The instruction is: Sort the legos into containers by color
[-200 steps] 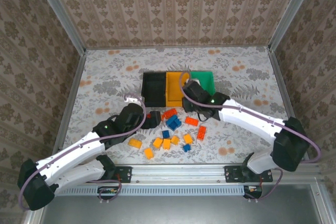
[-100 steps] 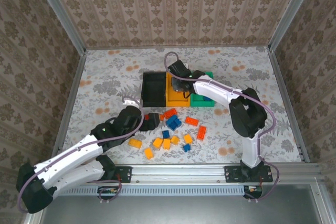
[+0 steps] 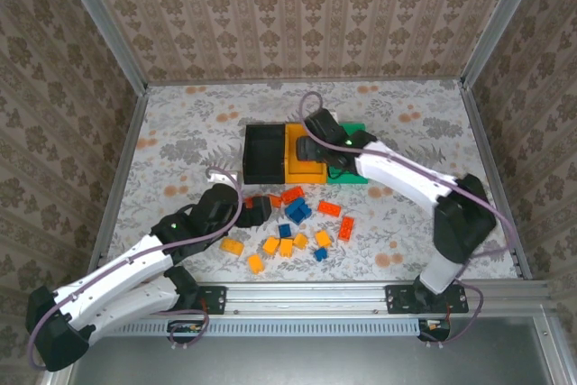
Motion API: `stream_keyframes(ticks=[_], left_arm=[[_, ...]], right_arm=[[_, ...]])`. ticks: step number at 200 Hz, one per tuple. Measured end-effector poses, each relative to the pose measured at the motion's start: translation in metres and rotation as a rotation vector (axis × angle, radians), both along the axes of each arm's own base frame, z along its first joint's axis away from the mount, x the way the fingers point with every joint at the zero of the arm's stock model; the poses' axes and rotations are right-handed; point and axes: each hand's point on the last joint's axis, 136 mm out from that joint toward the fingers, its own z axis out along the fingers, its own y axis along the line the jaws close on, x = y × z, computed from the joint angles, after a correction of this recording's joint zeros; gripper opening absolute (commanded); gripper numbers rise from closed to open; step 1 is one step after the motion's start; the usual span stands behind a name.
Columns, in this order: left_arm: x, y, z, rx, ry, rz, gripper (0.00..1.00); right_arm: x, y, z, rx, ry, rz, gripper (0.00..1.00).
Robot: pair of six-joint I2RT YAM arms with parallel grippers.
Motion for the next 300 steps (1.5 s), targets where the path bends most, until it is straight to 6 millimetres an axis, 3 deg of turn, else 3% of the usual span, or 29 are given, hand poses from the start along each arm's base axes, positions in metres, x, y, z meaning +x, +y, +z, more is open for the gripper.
stream_keyframes(ticks=[12,26,61,75,91,126,171,204,236,266,284,300], left_arm=[[0.000,0.000,0.000,0.000,0.000,0.002,1.00],[0.001,0.001,0.000,-0.001,0.000,0.006,1.00],[0.003,0.004,-0.007,0.003,0.005,0.016,1.00],[0.003,0.005,-0.010,0.005,0.008,0.020,1.00],[0.003,0.006,-0.012,0.007,0.010,0.023,1.00],[0.003,0.008,-0.016,0.011,0.019,0.025,1.00],[0.002,0.009,-0.020,0.012,0.028,0.027,1.00],[0.002,0.009,-0.020,0.009,0.031,0.026,1.00],[0.002,0.009,-0.020,0.009,0.032,0.027,1.00],[0.002,0.013,-0.018,0.007,0.029,0.033,1.00],[0.001,0.014,-0.015,-0.001,0.022,0.034,1.00],[0.000,0.015,-0.014,-0.005,0.019,0.034,1.00]], right_arm=[[-0.024,-0.011,0.000,0.016,0.012,-0.010,0.80],[-0.053,-0.026,-0.015,0.018,0.058,-0.031,0.82],[-0.122,-0.073,-0.092,-0.049,0.256,-0.137,0.82],[-0.142,-0.083,-0.113,-0.070,0.312,-0.162,0.82],[-0.153,-0.082,-0.122,-0.066,0.339,-0.172,0.81],[-0.153,-0.072,-0.130,-0.054,0.349,-0.175,0.75],[-0.164,-0.077,-0.158,-0.125,0.442,-0.190,0.49],[-0.166,-0.078,-0.158,-0.131,0.446,-0.187,0.35],[-0.163,-0.077,-0.141,-0.106,0.408,-0.146,0.30],[-0.136,-0.059,-0.083,-0.022,0.278,-0.061,0.31],[-0.105,-0.034,-0.036,0.036,0.174,-0.008,0.33],[-0.077,-0.012,-0.011,0.051,0.115,0.032,0.33]])
